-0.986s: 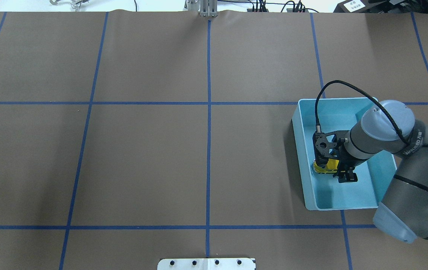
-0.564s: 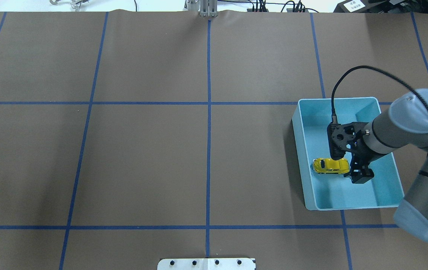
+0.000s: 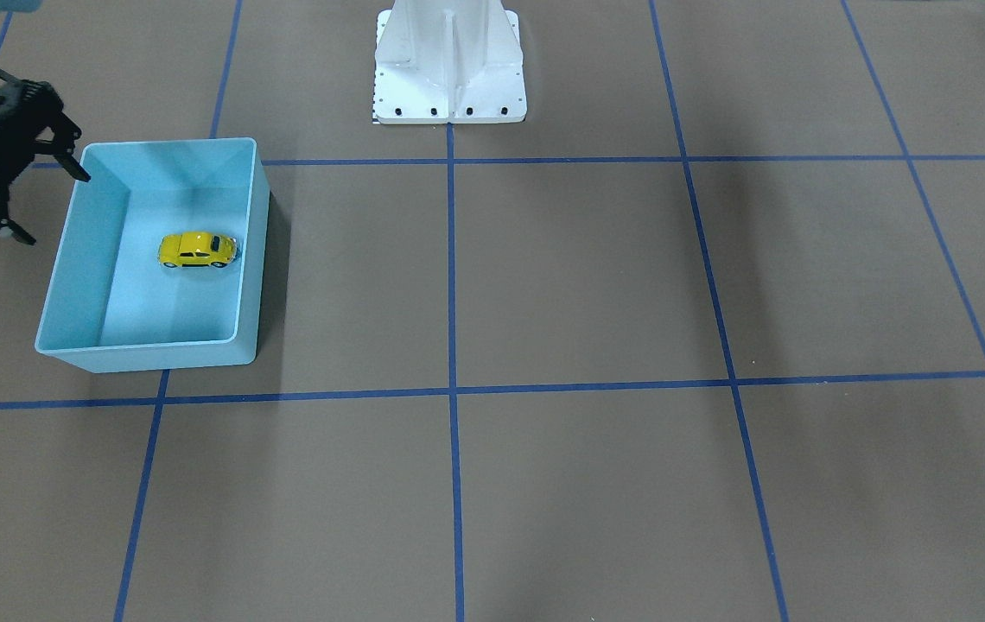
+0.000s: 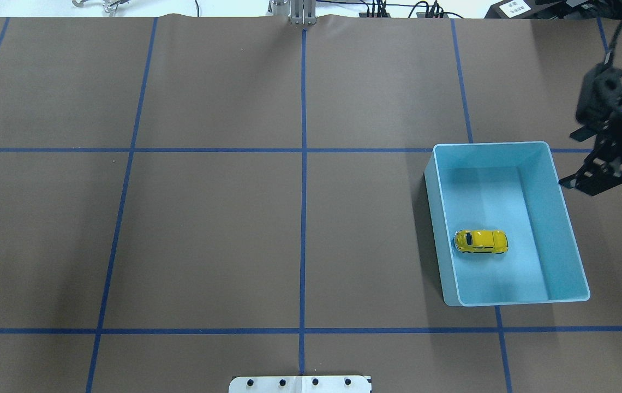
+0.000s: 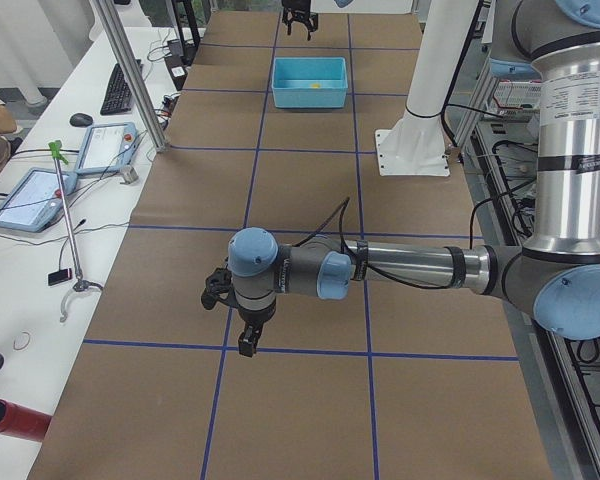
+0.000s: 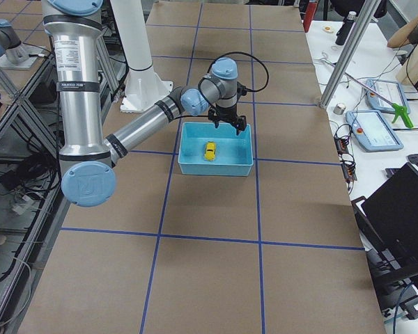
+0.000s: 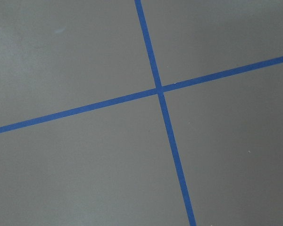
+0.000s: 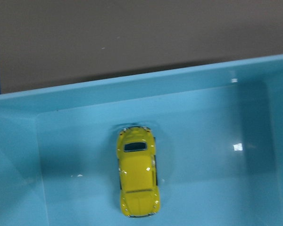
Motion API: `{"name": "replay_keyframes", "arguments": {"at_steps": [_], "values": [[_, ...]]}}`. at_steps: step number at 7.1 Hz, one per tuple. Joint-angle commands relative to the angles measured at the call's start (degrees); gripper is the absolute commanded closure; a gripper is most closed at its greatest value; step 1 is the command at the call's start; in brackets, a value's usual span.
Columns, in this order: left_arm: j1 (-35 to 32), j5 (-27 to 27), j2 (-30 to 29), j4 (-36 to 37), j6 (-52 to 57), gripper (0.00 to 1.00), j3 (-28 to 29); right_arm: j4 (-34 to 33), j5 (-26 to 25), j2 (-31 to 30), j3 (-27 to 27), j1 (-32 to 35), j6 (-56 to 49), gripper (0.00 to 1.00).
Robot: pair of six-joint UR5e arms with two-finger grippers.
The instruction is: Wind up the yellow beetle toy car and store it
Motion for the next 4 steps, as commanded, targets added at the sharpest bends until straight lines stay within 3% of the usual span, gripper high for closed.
{"name": "replay_keyframes", "arguments": {"at_steps": [1, 2, 3, 4], "values": [[0.0, -0.1, -0.1, 0.0, 0.1, 0.0, 0.0, -9.4, 3.0, -0.1, -1.3, 15.5, 7.0, 0.0], [0.0, -0.1, 0.0, 0.0, 0.0, 0.0, 0.0, -13.4, 4.3, -0.2, -4.6, 20.5, 10.5, 0.0], [0.0, -0.1, -0.1, 0.0, 0.0, 0.0, 0.0, -14.0, 9.8, -0.4, -10.6, 24.0, 14.5, 0.0], [0.0, -0.1, 0.0, 0.0, 0.0, 0.0, 0.0, -13.5, 9.8, -1.0, -16.7, 26.5, 16.2, 0.0]]}}
